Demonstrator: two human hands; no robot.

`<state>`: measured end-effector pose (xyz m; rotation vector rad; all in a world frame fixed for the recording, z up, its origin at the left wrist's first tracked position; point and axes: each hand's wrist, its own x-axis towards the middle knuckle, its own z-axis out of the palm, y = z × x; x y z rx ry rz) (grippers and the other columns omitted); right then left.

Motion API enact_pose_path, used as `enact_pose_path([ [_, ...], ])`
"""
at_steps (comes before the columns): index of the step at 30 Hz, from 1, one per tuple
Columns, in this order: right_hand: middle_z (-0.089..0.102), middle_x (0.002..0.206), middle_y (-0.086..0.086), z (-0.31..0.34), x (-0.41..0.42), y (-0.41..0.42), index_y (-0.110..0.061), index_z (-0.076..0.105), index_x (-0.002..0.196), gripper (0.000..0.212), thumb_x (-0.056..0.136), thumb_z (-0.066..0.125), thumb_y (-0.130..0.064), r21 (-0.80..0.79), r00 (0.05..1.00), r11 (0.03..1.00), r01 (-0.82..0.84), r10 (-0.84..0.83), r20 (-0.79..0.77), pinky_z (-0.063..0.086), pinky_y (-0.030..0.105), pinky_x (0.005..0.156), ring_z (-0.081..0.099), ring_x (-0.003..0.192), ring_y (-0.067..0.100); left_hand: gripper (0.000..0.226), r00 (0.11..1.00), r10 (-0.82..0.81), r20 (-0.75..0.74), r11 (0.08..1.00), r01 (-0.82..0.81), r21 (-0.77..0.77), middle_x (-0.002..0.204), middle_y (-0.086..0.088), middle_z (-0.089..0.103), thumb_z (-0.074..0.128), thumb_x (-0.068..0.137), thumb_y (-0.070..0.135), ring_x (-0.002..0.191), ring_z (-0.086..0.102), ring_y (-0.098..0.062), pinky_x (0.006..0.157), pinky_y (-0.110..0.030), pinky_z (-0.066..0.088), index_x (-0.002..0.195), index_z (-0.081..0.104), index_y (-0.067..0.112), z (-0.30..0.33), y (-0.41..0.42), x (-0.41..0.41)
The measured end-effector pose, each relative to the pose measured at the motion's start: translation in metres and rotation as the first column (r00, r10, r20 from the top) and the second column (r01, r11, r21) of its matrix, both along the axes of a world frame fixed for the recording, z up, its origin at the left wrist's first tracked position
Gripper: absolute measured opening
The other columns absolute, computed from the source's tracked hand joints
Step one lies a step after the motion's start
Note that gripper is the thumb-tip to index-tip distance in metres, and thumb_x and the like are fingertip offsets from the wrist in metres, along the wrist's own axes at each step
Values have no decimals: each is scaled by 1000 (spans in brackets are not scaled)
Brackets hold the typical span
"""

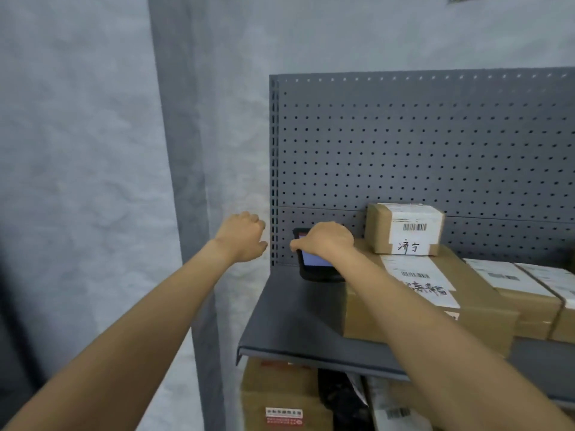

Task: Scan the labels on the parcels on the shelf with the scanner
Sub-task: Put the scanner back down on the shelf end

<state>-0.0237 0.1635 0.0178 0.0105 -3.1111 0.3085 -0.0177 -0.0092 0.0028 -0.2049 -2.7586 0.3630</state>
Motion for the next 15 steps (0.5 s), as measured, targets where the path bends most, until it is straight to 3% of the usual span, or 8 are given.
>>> enact_pose_path([
  [2, 56, 88, 5, -15, -7, -12, -12, 60, 95, 58, 78, 54, -67, 0, 998, 1000, -1, 1, 60, 42, 26, 51, 57, 78, 24, 49, 1000, -6, 29, 1000, 6, 12, 132, -14, 57, 47, 93, 39, 123, 50, -31, 100, -41, 42, 129, 54, 6, -12, -6, -3],
  [8, 61, 106, 6, -60, -25, -26, -11, 64, 104, 61, 79, 53, -65, -15, 991, 998, 60, -58, 120, 40, 25, 52, 61, 93, 22, 50, 997, -38, 64, 999, 37, 16, 133, -13, 56, 46, 93, 39, 124, 48, -31, 101, -40, 41, 131, 52, 6, -39, -10, -9],
  [12, 54, 130, 15, -84, -32, -28, -9, 57, 127, 71, 83, 49, -64, 14, 988, 994, 113, -113, 101, 41, 28, 72, 53, 116, 26, 51, 994, -67, 85, 998, 65, 22, 135, -13, 54, 46, 93, 39, 125, 47, -31, 104, -40, 38, 132, 51, 7, -52, -8, -16],
  [15, 52, 135, 17, -94, -35, -28, -6, 55, 130, 70, 88, 46, -61, 37, 989, 993, 115, -118, 92, 42, 30, 75, 52, 120, 28, 51, 992, -79, 94, 997, 79, 6, 134, -12, 55, 46, 94, 39, 125, 47, -30, 103, -39, 38, 132, 51, 7, -59, -5, -22],
])
